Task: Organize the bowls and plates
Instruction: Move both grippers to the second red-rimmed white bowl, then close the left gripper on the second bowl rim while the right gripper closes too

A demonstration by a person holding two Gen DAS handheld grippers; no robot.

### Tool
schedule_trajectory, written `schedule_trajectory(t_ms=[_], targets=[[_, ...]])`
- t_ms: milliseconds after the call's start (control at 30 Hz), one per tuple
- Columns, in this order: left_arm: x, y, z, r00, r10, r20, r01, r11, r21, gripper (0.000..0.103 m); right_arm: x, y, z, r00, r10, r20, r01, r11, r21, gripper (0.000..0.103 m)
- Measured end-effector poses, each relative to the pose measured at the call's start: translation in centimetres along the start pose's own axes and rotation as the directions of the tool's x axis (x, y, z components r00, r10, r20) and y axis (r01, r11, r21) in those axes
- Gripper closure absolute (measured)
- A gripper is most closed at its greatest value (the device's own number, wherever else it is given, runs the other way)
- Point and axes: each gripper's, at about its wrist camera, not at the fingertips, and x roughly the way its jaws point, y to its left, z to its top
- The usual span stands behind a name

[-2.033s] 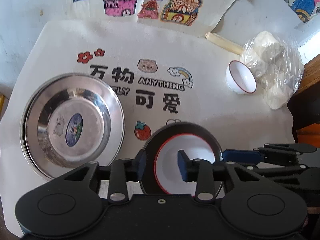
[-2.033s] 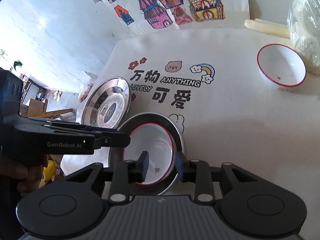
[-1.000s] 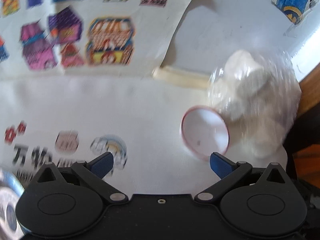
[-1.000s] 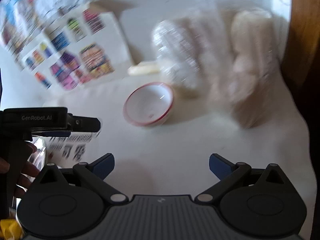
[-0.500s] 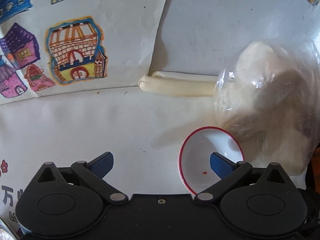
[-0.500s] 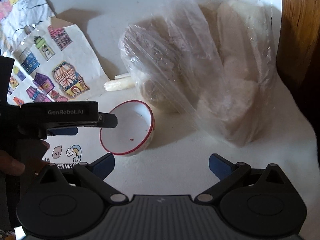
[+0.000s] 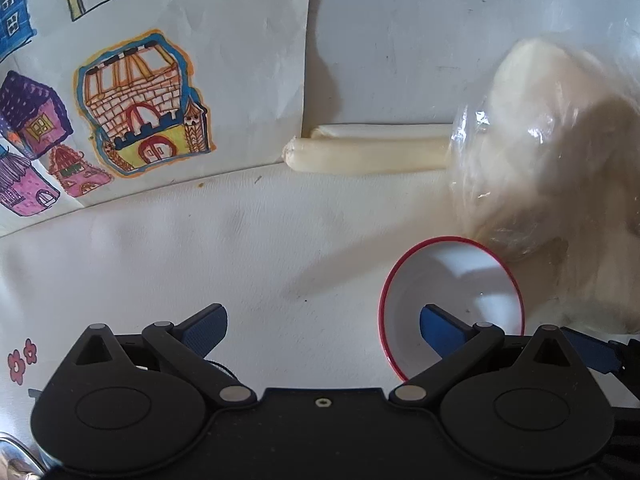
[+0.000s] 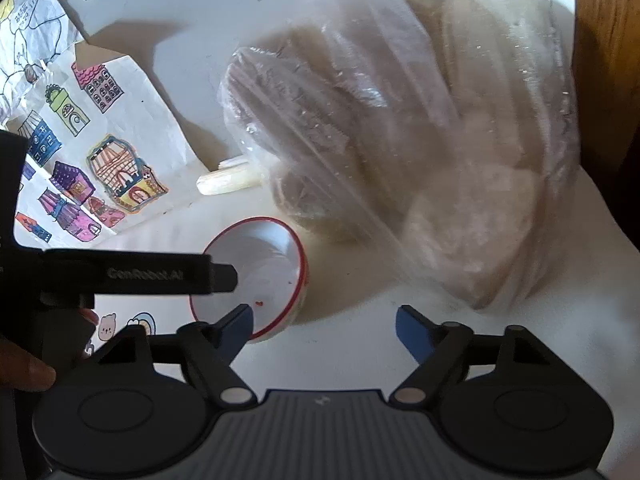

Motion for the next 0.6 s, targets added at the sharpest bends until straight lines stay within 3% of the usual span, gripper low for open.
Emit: schedule_trajectory(t_ms=[100,367,433,600], targets=[[0.1,-0.2,0.0,1.000,0.017,-0.001,-0.017,1.000,-0.004,0.003,0.4,0.3,0.1,1.000,0.004,0.000,-0.004,1.000,-0.004,0.030],[-0.2,-0.3,-0.1,1.000,0.005,0.006,-0.005,0.998,-0.065,0.029,1.0,0.4,0.5,0.999,0.050,0.003,-0.049,0.999,-0.010,0.055],[-0.4,-0.3,-0.2,1.000,-0.013,0.001,0.013,0.997,-0.077,0.042,1.2,0.6,0.6,0.998,0.059,0.000,-0.059,0.998,-0.014,0.064],[-0.3,-0.7,-0.3,0.995,-0.101,-0.016,0.099,0.990,-0.099,0.070,1.7,0.9,0.8,0.997,0.075,-0.013,-0.075,0.997,-0.012,0.072]])
